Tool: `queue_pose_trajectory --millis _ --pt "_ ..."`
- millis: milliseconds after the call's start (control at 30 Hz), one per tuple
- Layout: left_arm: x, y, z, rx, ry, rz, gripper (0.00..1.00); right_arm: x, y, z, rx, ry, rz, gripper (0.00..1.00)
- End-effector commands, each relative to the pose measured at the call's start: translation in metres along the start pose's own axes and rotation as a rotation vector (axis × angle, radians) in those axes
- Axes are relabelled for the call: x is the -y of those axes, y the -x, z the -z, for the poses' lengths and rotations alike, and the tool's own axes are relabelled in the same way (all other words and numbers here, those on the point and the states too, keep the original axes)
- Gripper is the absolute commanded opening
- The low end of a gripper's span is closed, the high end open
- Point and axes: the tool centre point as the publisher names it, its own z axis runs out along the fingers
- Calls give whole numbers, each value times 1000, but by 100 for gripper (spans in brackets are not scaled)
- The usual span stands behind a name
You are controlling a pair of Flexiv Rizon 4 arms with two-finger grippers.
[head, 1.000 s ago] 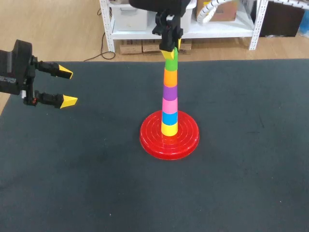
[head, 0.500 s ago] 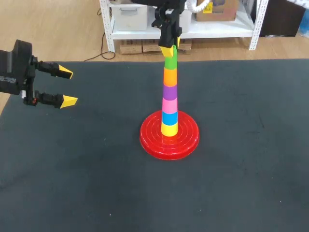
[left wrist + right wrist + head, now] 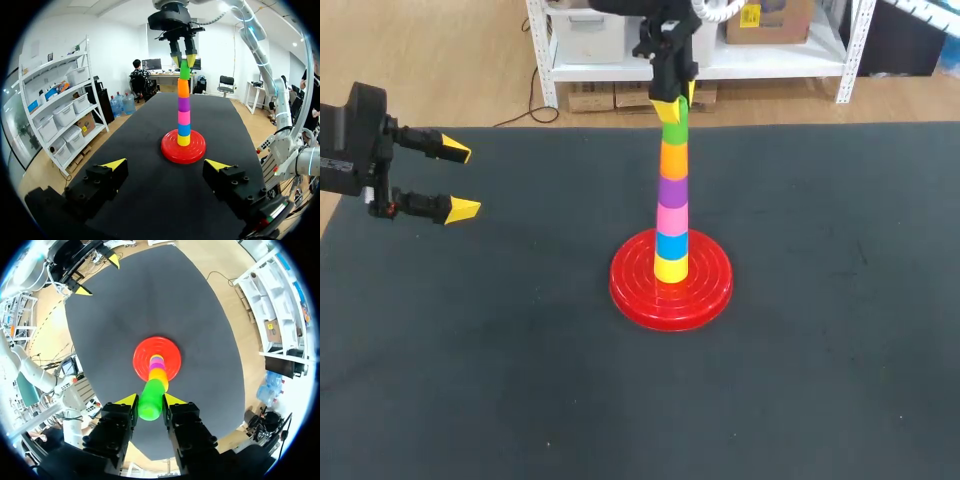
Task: Pick up and stack the cylinders on the red base in this order: pink,purple,orange,green
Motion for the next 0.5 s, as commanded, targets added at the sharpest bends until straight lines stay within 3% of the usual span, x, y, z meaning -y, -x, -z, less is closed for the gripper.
queue_pose_trajectory --millis 33,200,500 --pt "0 -1 0 5 1 -3 100 5 0 -13 15 14 0 0" --pt "0 -1 0 5 1 -3 100 5 -1 -4 35 7 2 0" --pt "0 -1 0 5 1 -3 100 5 2 -21 6 24 -7 0"
